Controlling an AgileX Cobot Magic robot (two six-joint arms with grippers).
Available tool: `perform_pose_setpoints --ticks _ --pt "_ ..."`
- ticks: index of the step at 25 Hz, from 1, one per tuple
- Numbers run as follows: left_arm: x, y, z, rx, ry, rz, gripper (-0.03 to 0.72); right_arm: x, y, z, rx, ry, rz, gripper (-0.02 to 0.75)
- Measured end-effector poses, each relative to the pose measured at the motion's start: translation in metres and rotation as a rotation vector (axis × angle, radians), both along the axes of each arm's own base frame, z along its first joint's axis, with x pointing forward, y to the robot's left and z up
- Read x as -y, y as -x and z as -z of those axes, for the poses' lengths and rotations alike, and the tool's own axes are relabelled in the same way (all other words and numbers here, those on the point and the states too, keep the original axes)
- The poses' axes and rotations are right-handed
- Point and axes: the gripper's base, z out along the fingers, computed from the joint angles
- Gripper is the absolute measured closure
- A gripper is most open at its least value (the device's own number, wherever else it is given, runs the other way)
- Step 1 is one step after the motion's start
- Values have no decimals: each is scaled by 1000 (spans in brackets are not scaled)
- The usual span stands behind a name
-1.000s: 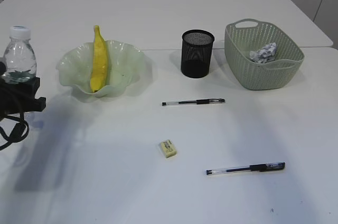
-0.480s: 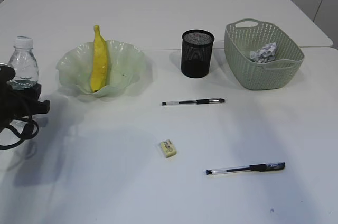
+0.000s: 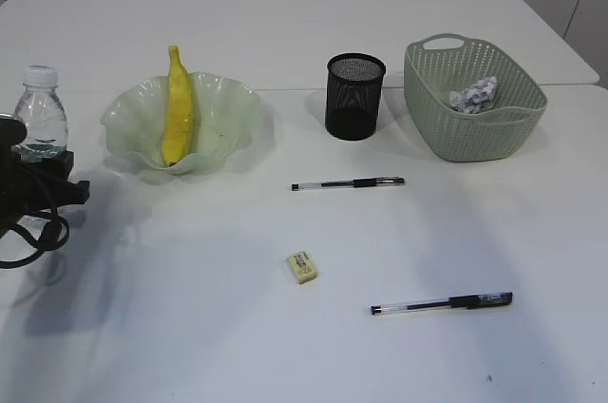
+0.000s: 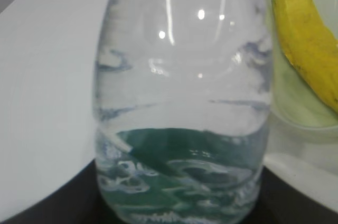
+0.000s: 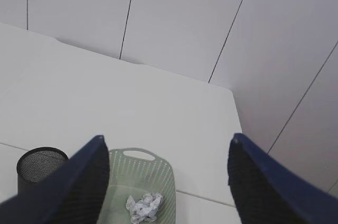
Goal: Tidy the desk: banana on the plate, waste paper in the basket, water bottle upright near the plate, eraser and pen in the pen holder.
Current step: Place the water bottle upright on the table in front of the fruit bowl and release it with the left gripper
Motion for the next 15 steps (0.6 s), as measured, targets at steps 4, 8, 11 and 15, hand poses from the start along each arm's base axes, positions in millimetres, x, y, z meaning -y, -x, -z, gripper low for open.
perform_pose_setpoints --ticks 4,8,11,15 --pt "0 -1 0 2 0 2 311 0 0 0 0 0 0 216" --pt "2 -3 -2 10 -4 22 311 0 0 0 0 0 0 217" --pt "3 -3 -2 10 -7 35 311 0 0 0 0 0 0 217" --pt "3 -3 -2 10 -8 39 311 0 0 0 0 0 0 217"
